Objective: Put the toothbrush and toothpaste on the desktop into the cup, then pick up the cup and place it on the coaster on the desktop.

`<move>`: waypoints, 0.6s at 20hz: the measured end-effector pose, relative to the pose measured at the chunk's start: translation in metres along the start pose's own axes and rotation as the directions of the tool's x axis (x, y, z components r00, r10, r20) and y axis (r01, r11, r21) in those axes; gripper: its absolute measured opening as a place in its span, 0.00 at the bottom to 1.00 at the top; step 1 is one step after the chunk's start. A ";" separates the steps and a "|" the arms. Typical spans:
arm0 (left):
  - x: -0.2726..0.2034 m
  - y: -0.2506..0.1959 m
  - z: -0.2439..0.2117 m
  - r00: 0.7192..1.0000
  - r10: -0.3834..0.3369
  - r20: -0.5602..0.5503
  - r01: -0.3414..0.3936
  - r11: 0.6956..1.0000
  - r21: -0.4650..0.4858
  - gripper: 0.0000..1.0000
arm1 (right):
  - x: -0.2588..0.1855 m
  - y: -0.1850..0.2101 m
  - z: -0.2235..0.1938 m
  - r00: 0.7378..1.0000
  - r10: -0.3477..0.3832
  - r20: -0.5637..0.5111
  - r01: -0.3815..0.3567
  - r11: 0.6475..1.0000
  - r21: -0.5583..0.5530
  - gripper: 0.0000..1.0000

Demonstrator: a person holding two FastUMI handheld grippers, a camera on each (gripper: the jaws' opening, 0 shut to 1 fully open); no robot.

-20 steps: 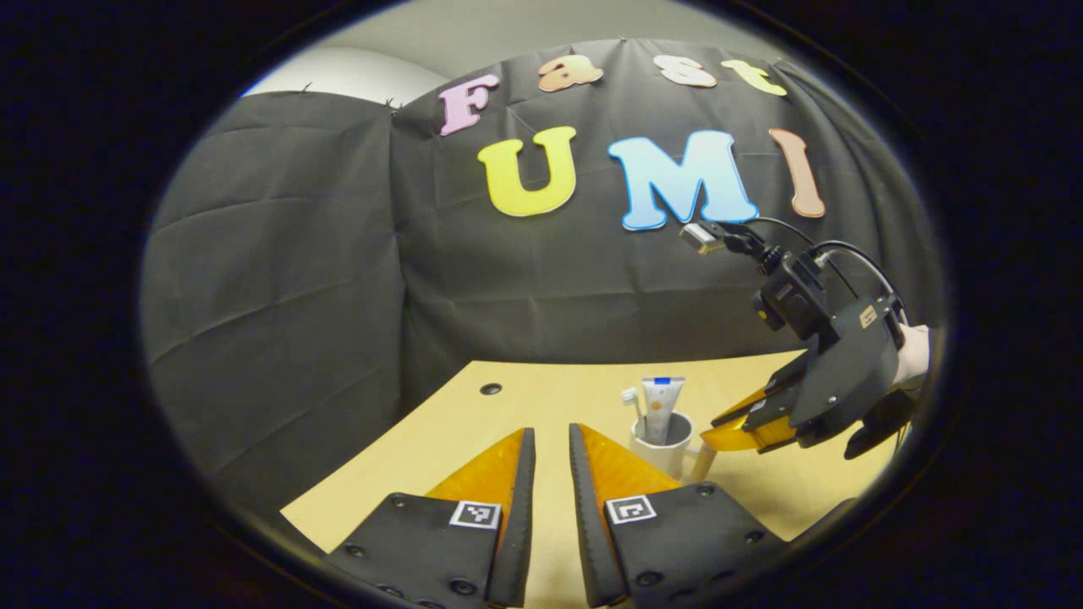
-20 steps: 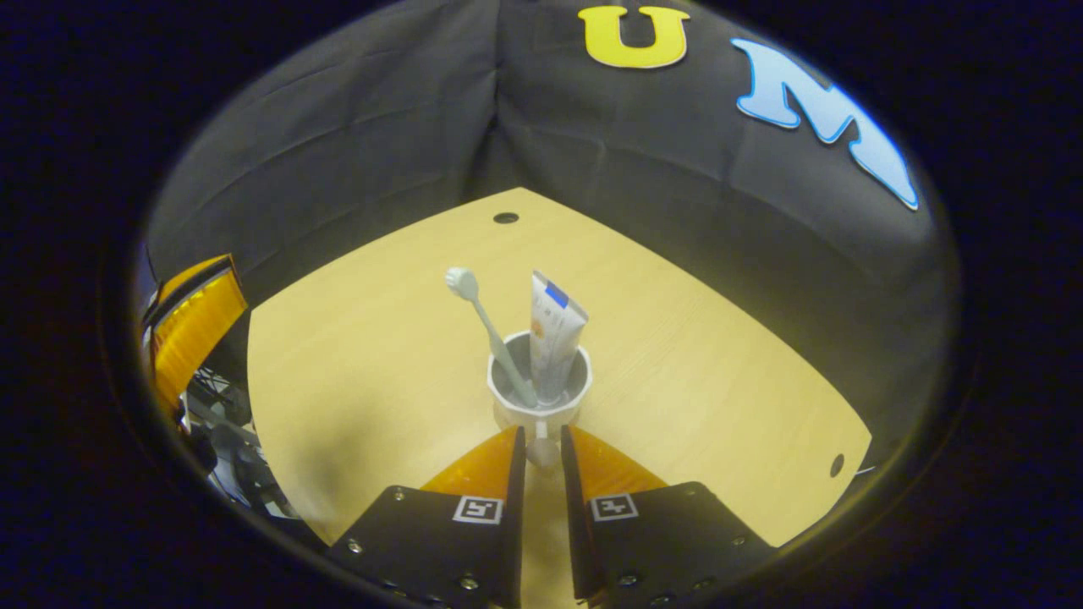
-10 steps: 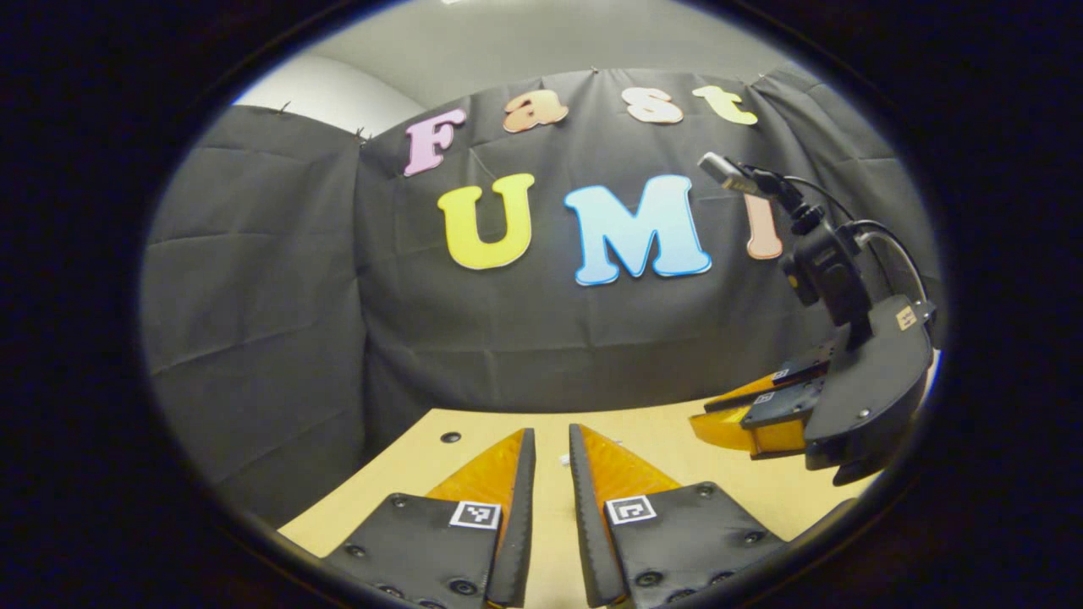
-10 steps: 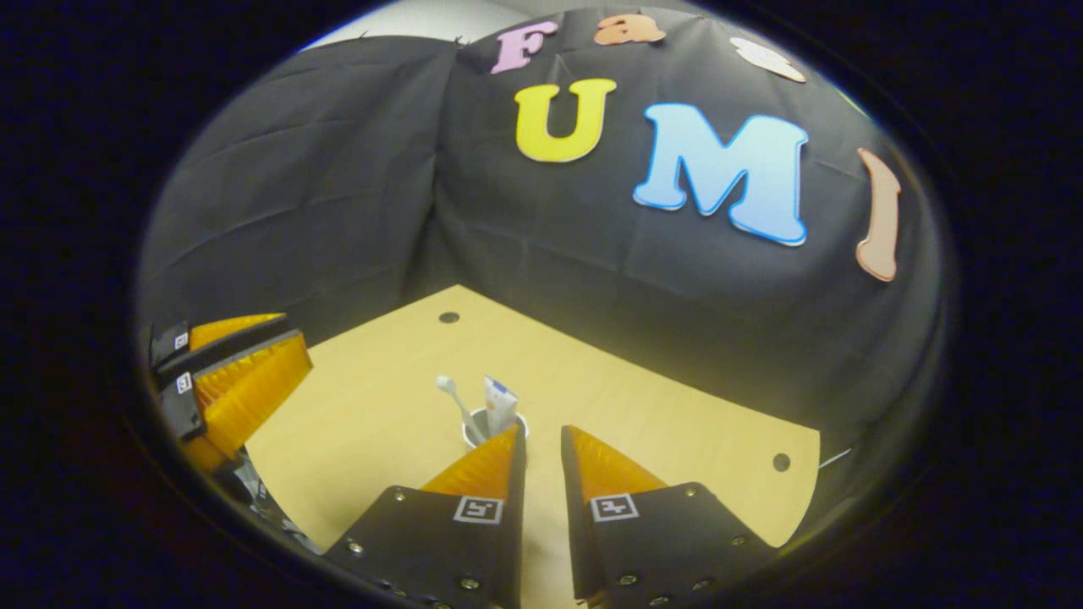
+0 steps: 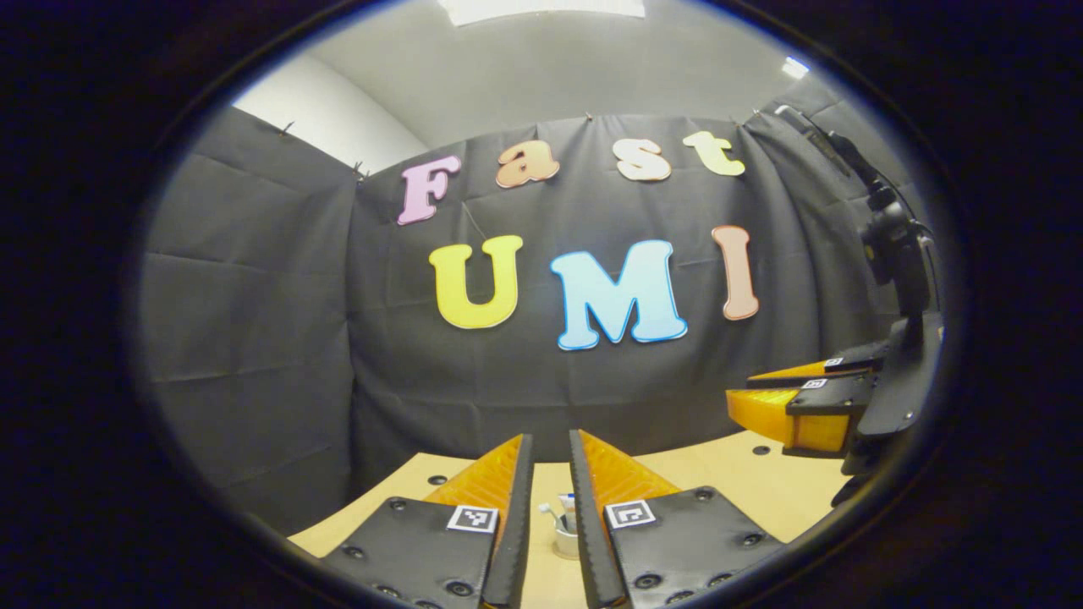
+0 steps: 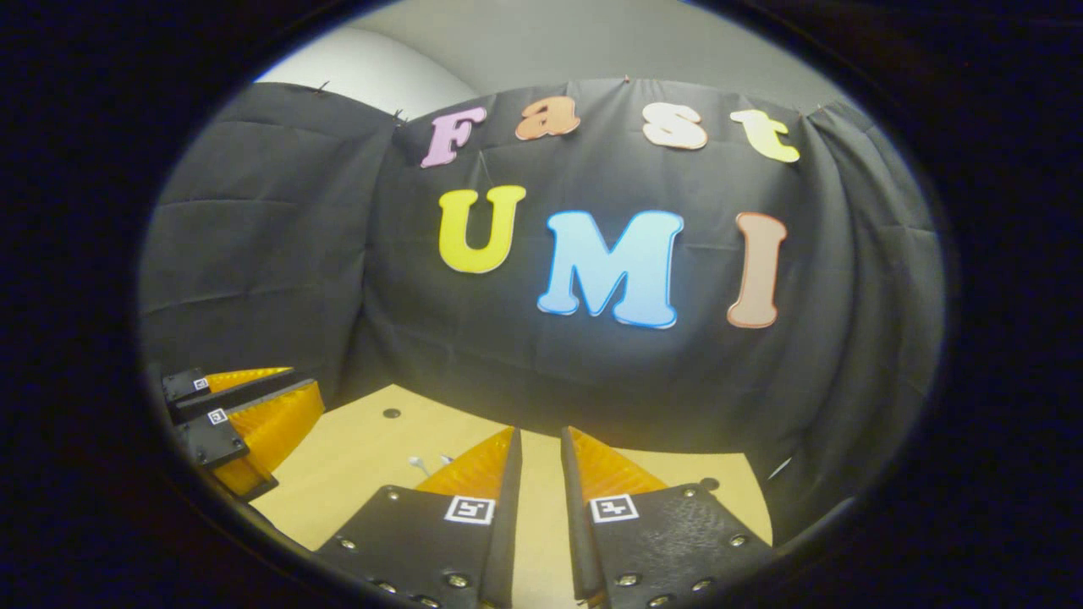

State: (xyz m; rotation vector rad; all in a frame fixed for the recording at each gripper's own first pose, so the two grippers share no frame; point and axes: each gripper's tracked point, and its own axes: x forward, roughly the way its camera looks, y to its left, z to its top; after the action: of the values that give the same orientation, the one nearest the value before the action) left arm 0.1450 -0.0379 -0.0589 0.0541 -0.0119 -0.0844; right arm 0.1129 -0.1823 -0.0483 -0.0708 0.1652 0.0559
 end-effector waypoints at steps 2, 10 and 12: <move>-0.011 0.000 0.014 1.000 0.000 0.022 0.000 1.000 0.006 0.29 | -0.019 -0.004 0.015 0.999 -0.026 0.046 0.026 1.000 -0.007 0.27; -0.059 0.016 0.033 0.997 0.037 0.064 -0.035 0.999 -0.027 0.67 | -0.044 0.012 0.018 0.994 0.014 0.112 -0.010 0.999 -0.031 0.82; -0.069 0.017 0.032 0.997 0.036 0.064 -0.035 0.999 -0.023 0.88 | -0.053 0.014 0.025 0.991 0.003 0.133 0.002 0.999 -0.037 0.97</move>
State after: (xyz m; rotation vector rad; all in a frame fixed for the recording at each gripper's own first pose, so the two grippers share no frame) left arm 0.0772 -0.0169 -0.0263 0.0289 -0.0762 -0.0508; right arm 0.0641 -0.1690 -0.0158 -0.1034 0.0307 0.0639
